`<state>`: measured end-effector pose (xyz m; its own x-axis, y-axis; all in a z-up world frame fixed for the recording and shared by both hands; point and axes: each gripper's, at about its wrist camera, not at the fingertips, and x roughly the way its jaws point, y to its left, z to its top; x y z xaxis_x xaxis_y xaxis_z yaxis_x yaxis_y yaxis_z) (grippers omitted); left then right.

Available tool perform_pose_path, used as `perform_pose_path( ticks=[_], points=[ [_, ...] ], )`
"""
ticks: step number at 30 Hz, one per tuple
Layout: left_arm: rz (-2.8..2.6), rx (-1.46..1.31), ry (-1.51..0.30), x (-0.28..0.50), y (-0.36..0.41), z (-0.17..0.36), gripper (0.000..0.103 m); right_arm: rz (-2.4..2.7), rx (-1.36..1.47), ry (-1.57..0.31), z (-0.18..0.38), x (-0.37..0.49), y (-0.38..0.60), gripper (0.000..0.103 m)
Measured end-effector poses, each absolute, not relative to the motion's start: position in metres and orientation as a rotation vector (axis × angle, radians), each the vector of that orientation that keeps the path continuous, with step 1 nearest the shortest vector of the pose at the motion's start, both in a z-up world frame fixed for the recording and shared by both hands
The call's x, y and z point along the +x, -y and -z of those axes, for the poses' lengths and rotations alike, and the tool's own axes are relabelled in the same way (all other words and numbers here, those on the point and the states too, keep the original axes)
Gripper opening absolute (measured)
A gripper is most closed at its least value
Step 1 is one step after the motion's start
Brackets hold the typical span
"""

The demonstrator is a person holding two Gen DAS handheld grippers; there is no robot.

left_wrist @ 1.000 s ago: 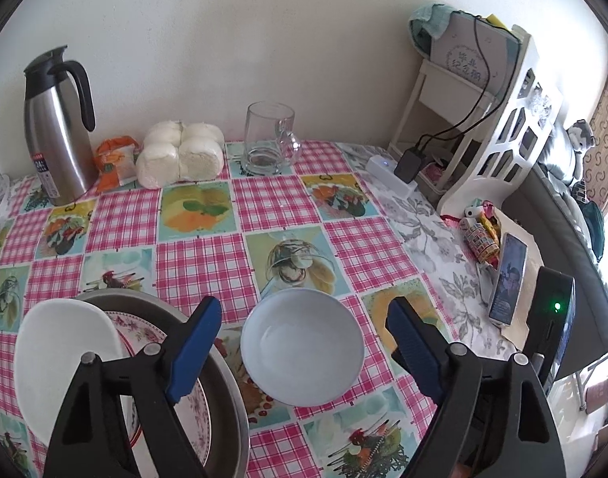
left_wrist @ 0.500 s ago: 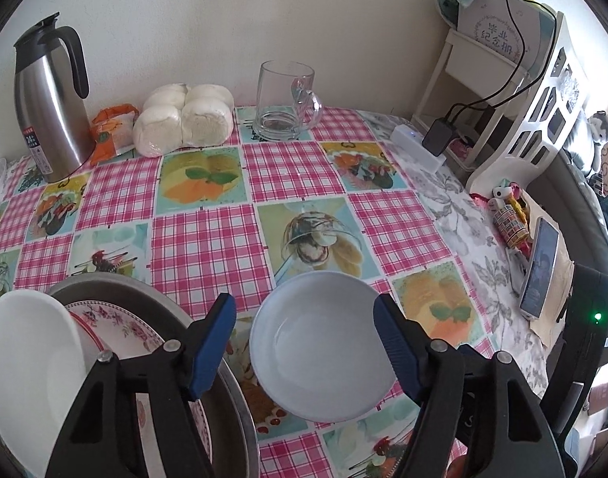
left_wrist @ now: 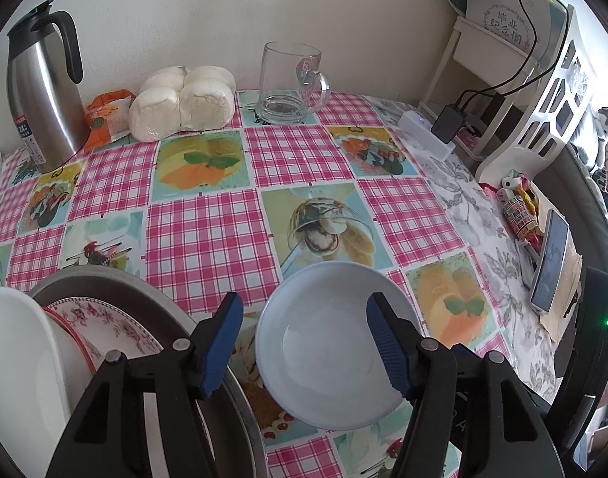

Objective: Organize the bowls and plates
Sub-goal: 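Grasp the rim of the pale blue bowl with the left gripper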

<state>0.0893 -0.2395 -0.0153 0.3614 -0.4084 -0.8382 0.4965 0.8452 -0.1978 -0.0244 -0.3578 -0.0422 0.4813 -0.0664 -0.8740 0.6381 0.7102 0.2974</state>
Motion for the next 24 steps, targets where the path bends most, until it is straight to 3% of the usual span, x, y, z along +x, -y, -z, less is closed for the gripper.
perform_pose_path(
  ticks=[13,16,21,24],
  points=[
    [0.568,0.087,-1.074,0.096,0.238,0.027,0.065,0.407,0.722,-0.973,0.046,-0.019,0.351,0.036],
    [0.571,0.099,-1.078,0.096,0.239,0.029,0.054,0.39,0.724,-0.966,0.046,-0.018,0.351,0.028],
    [0.578,0.109,-1.085,0.095,0.241,0.031,0.047,0.382,0.727,-0.96,0.045,-0.017,0.35,0.018],
    [0.585,0.109,-1.094,0.094,0.242,0.034,0.046,0.379,0.721,-0.962,0.046,-0.016,0.35,0.017]
  ],
)
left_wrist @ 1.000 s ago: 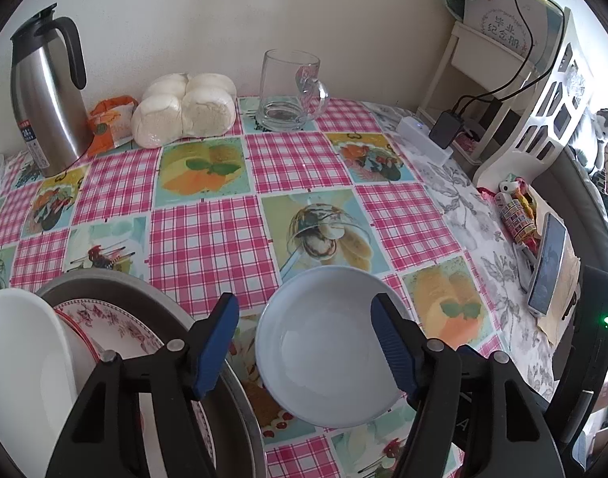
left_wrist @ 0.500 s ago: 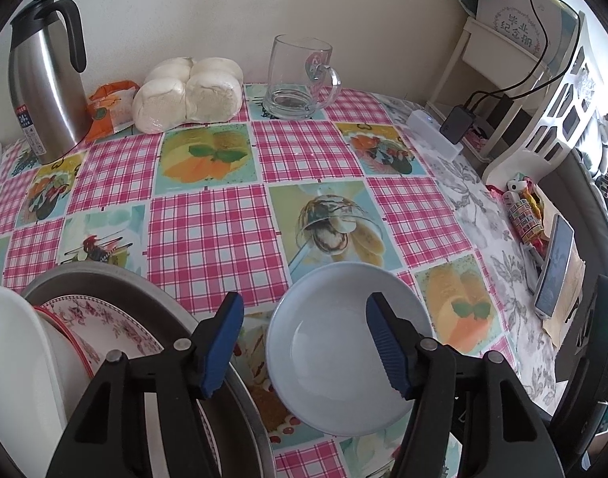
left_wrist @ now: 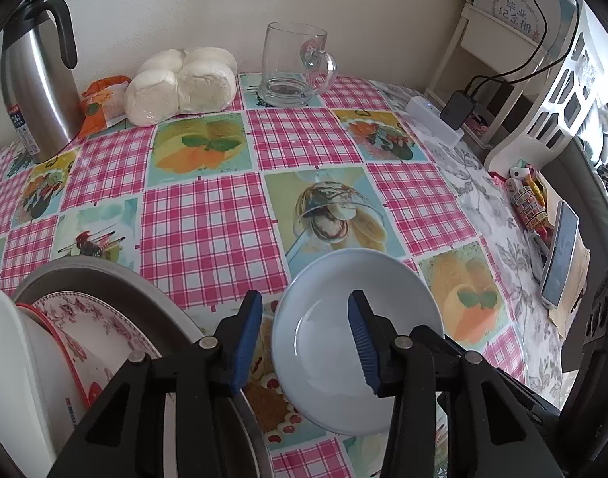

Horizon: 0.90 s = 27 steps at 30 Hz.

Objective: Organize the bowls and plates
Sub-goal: 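Grasp the rim of the pale blue bowl with the left gripper, then lift the pale blue bowl with the left gripper and carry it over the basin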

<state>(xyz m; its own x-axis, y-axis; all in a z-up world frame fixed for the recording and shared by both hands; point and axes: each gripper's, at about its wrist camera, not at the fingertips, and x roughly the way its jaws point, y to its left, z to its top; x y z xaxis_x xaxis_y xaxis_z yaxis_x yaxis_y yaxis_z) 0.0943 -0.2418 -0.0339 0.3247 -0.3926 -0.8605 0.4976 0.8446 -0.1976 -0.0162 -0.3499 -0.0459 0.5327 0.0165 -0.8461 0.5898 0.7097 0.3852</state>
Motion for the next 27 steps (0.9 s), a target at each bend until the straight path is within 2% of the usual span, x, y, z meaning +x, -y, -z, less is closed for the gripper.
perform_pose_path(
  ticks=[5,10,27],
  points=[
    [0.592,0.12,-1.108,0.093,0.244,0.039,0.043,0.375,0.739,-0.974,0.051,-0.016,0.351,0.017],
    [0.598,0.137,-1.123,0.091,0.247,0.045,0.033,0.388,0.745,-0.988,0.057,-0.017,0.353,0.015],
    [0.6,0.168,-1.145,0.091,0.25,0.056,0.018,0.389,0.747,-0.999,0.058,-0.017,0.353,0.014]
  ],
)
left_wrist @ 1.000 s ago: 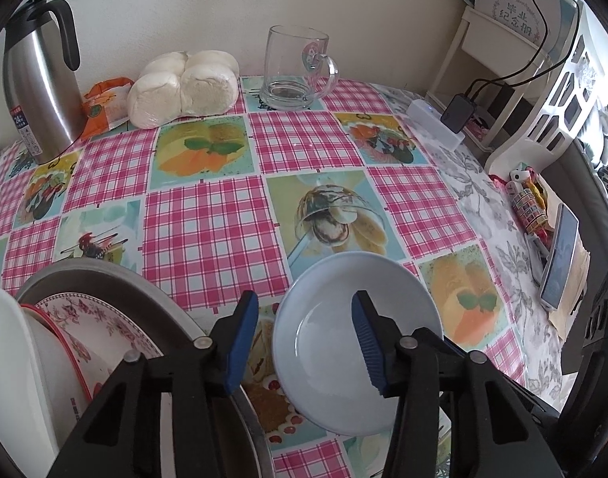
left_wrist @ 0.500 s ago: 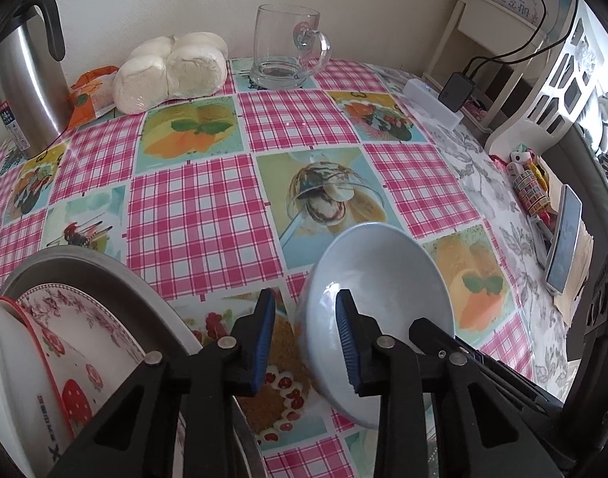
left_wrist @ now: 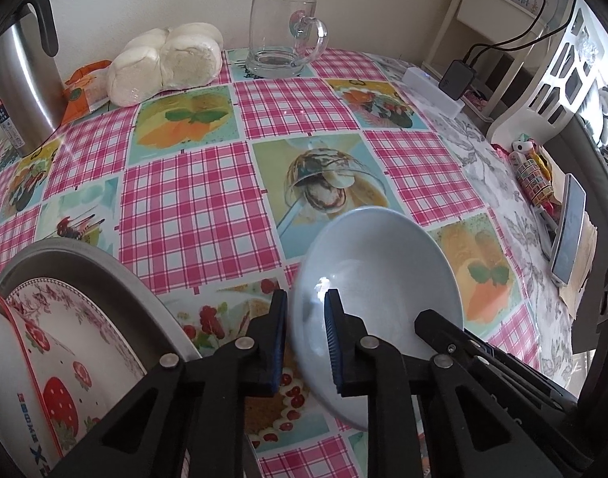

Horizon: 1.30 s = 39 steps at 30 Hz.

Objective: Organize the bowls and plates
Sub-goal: 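Lift the pale blue bowl with the left gripper and carry it over the basin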

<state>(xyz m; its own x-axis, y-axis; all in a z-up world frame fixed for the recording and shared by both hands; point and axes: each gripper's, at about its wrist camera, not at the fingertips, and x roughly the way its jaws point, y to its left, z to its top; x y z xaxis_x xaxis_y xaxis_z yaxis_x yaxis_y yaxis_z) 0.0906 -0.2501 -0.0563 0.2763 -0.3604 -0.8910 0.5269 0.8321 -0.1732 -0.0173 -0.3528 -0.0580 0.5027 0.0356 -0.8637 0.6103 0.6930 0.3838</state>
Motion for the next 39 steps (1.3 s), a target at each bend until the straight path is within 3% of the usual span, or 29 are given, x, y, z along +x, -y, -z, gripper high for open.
perform_pose_path(
  ticks=[20,39],
  points=[
    [0.619,0.145,-1.141,0.088,0.249,0.051,0.014,0.373,0.746,-0.979,0.051,-0.019,0.353,0.012],
    [0.68,0.015,-0.973,0.083,0.209,-0.037,0.014,0.312,0.669,-0.763,-0.038,-0.03,0.329,0.012]
  ],
)
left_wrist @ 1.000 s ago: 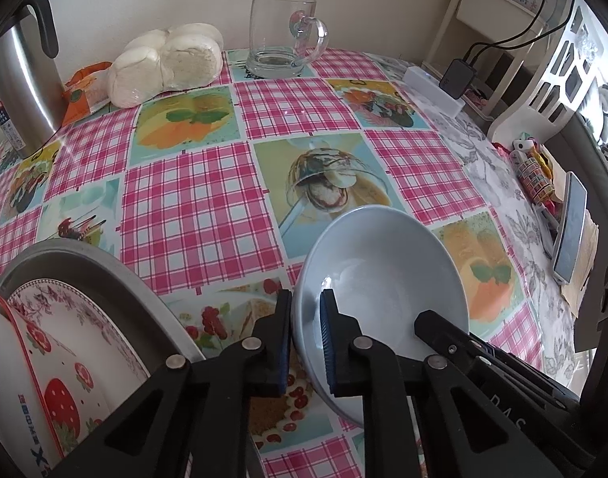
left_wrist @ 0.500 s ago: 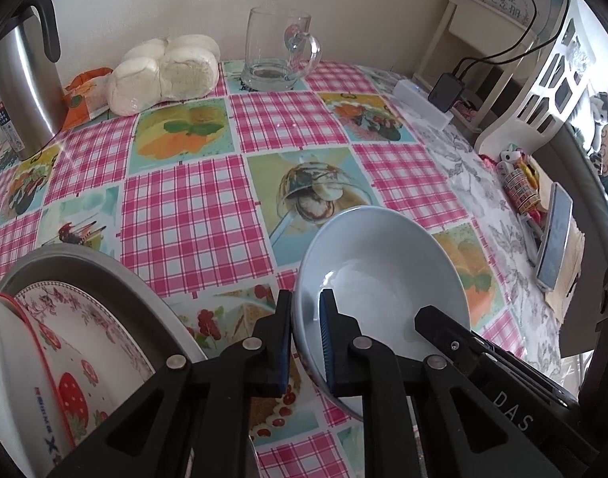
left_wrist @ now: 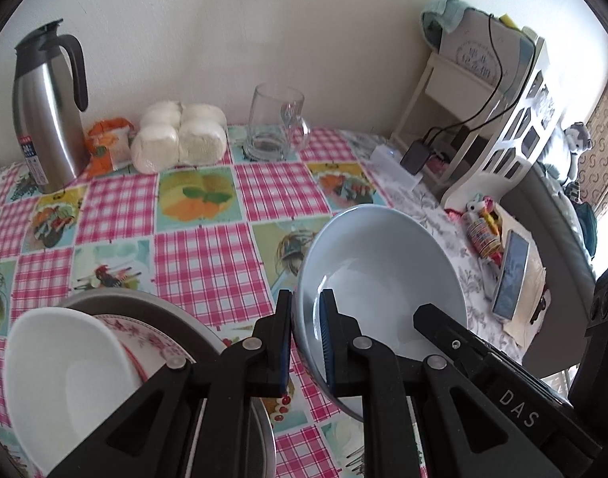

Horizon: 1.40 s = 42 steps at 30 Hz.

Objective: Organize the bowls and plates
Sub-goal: 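Lift the pale blue bowl with the left gripper and carry it over the basin, then lower the pale blue bowl into the white square bowl with the left gripper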

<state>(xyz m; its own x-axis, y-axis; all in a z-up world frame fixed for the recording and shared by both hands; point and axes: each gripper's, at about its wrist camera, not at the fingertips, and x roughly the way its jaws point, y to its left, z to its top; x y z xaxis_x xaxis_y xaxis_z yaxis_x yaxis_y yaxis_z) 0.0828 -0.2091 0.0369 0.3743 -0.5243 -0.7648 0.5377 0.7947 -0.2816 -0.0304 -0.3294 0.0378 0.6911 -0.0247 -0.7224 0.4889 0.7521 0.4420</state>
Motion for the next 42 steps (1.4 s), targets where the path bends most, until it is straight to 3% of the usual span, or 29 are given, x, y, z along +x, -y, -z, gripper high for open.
perform_pose_path(
  ticks=[20,42],
  points=[
    [0.613,-0.072,-0.884,0.07,0.134,-0.071,0.014,0.178,0.574,-0.678,-0.079,-0.028,0.27,0.012],
    [0.527,-0.251,-0.892,0.068,0.039,-0.069,0.015,0.038,0.468,-0.69,-0.088,-0.013,0.189,0.011]
  ],
)
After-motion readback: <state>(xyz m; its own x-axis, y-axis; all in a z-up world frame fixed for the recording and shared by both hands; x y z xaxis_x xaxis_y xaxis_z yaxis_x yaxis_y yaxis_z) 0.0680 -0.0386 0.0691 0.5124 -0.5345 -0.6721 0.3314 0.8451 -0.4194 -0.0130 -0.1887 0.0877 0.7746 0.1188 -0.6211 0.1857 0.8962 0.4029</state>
